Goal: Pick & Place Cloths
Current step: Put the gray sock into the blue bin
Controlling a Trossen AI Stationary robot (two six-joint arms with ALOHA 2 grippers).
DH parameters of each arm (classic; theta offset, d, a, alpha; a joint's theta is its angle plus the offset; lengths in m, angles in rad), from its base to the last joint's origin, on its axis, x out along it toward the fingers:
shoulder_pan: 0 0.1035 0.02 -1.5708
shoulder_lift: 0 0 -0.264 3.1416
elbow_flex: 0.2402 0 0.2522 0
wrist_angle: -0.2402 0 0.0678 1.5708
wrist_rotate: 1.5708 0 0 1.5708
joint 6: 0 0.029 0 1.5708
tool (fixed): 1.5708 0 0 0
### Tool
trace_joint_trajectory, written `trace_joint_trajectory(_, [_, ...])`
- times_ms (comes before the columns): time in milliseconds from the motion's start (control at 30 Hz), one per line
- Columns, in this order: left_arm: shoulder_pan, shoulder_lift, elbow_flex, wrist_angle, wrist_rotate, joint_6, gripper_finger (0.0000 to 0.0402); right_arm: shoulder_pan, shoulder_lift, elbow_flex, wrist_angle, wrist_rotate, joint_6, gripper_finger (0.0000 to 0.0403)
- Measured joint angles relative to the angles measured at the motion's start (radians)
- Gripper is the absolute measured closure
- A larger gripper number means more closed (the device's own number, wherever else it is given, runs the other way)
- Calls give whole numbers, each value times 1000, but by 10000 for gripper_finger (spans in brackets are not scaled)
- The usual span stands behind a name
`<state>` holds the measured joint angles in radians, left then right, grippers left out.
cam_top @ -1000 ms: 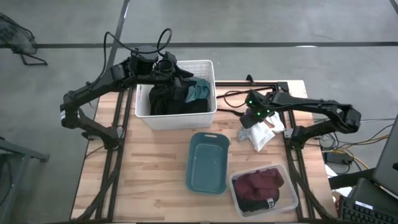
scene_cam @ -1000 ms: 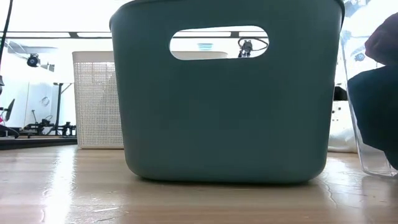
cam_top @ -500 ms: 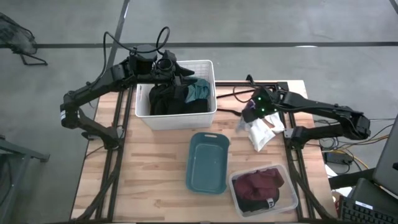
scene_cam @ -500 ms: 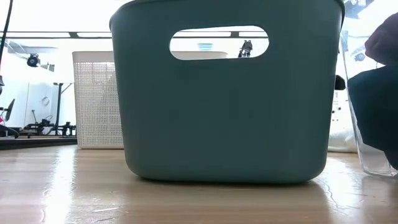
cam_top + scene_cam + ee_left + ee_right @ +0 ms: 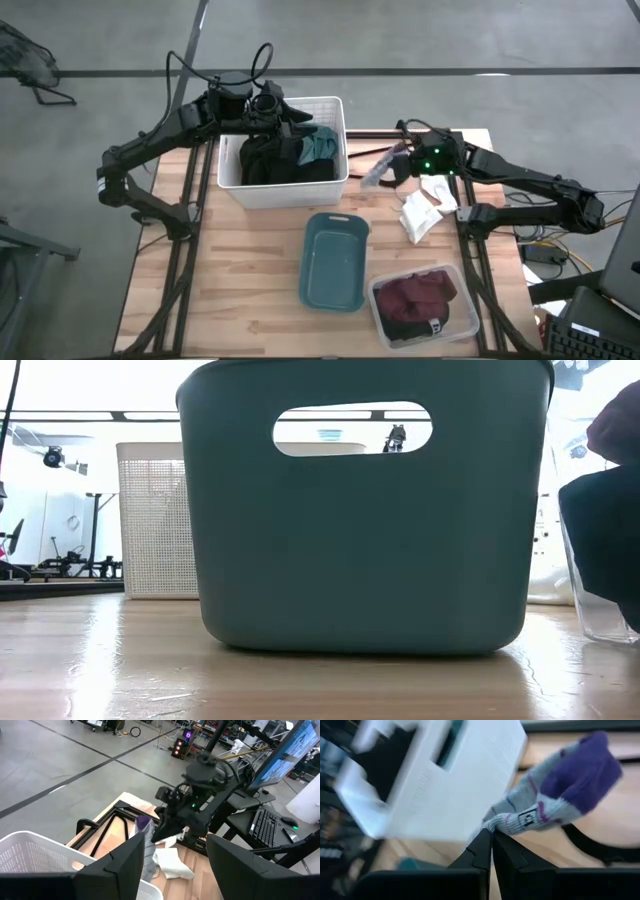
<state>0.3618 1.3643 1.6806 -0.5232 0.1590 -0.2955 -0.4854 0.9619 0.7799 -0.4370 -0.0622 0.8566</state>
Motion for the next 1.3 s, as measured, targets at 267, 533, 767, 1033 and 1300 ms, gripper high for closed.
trace_joint_trajectory(267, [0, 0, 0, 0, 0, 3, 183, 0, -29, 0, 178, 15, 38, 394])
trace_joint_trajectory(533, [0, 0, 0, 0, 0, 3, 183, -4, -39, 0, 356, 33, 43, 394])
trace_joint_trajectory(767, [0, 2, 0, 2, 0, 5, 183, -6, -29, 4, 389, 12, 64, 394])
trace_joint_trajectory(1033, [0, 6, 0, 8, 0, 7, 183, -3, 21, 136, 390, -73, -78, 394])
trace_joint_trajectory(1300, [0, 6, 0, 11, 0, 8, 183, -3, 123, 330, 382, -125, -183, 394])
